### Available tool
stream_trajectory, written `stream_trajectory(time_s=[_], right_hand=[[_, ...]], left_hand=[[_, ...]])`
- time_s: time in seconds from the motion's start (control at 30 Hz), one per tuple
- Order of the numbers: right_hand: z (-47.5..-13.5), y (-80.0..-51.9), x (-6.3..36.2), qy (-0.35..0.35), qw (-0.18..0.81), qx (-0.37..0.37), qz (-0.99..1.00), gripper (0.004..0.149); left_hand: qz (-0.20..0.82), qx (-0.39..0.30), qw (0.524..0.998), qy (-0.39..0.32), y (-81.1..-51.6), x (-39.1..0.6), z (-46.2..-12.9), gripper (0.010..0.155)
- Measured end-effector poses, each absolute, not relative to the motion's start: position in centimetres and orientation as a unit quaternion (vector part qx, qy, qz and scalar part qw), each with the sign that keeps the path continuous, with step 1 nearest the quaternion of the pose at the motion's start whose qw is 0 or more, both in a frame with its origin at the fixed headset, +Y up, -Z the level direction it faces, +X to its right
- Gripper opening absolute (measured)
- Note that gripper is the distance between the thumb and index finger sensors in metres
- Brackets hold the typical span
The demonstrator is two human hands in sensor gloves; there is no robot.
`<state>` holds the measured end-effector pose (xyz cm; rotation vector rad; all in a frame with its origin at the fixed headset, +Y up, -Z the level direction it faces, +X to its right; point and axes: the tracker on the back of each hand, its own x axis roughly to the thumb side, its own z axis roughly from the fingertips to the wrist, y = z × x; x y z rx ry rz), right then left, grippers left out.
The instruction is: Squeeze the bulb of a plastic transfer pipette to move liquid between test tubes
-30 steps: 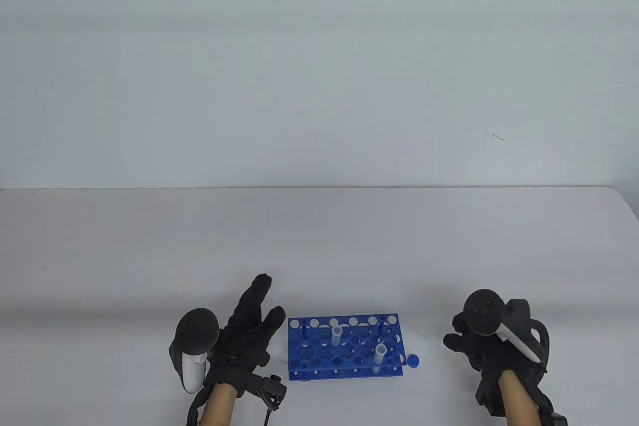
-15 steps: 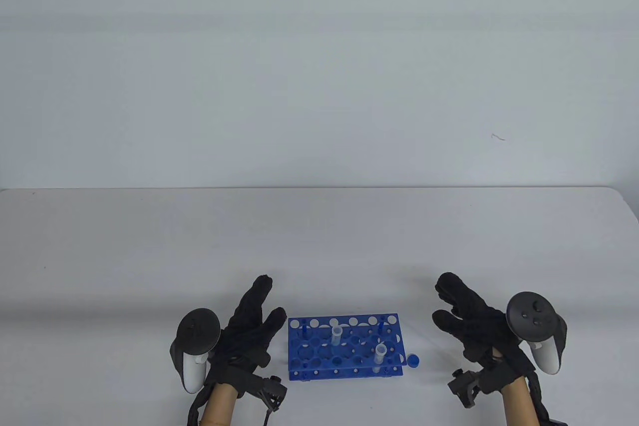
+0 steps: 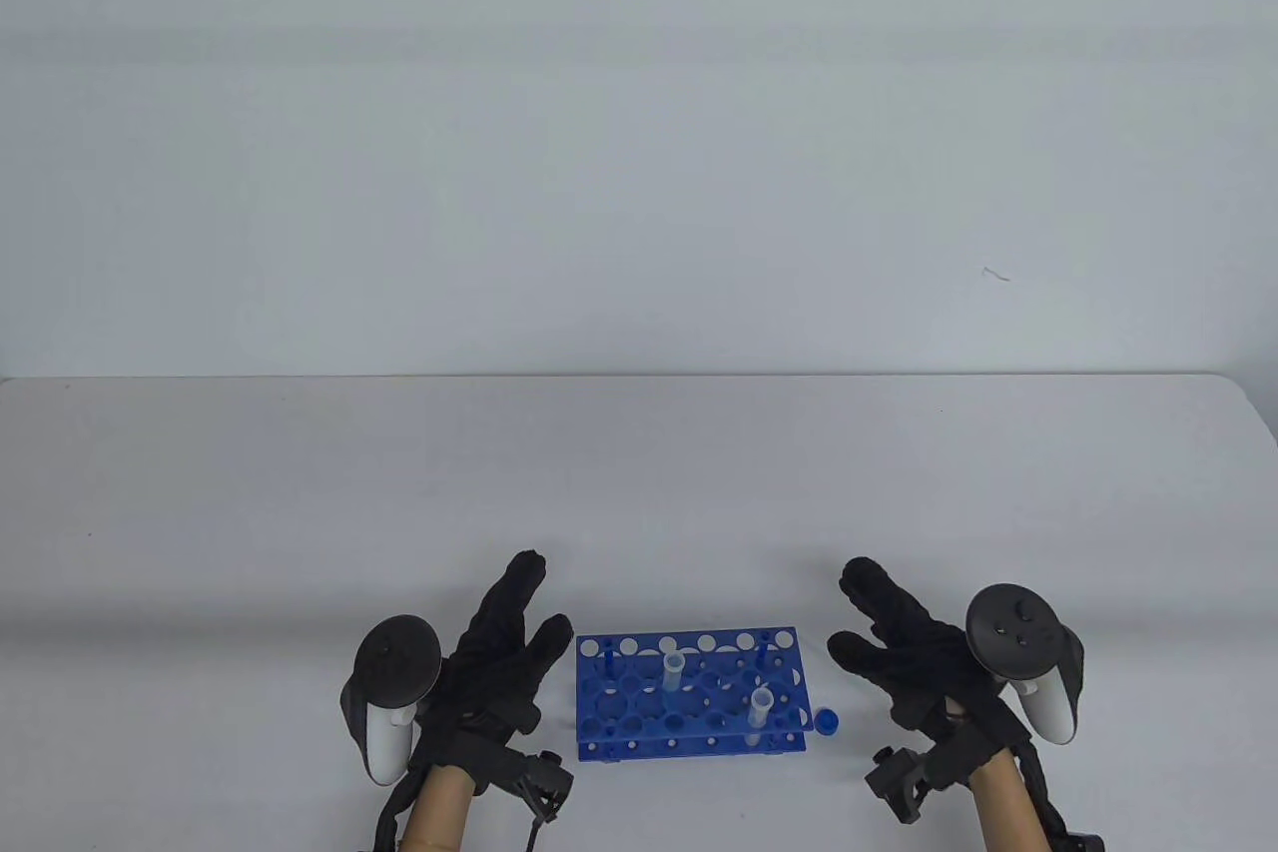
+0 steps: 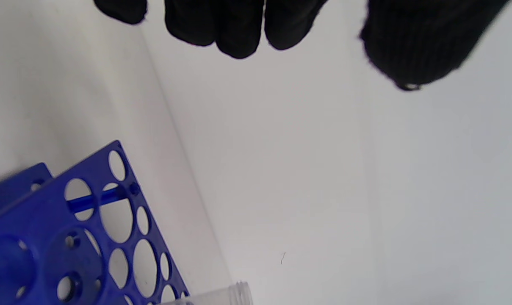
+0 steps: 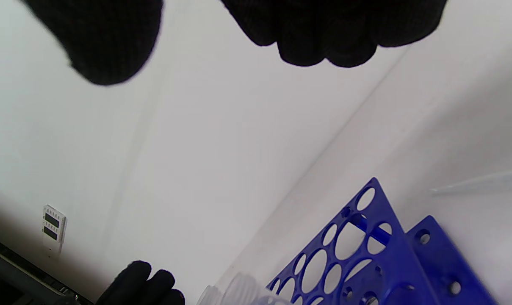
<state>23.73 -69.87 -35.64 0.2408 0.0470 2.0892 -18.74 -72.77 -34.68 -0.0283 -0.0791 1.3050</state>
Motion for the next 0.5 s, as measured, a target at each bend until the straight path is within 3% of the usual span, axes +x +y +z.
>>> stream_trajectory(time_s=[0.5], right_hand=[[-35.53,-69.74,24.65,0.008,0.498,0.083,0.863,0.086]], left_hand=[[0.601,-0.014,0.798,-0.033,-72.74,-18.83,-34.65,0.088]])
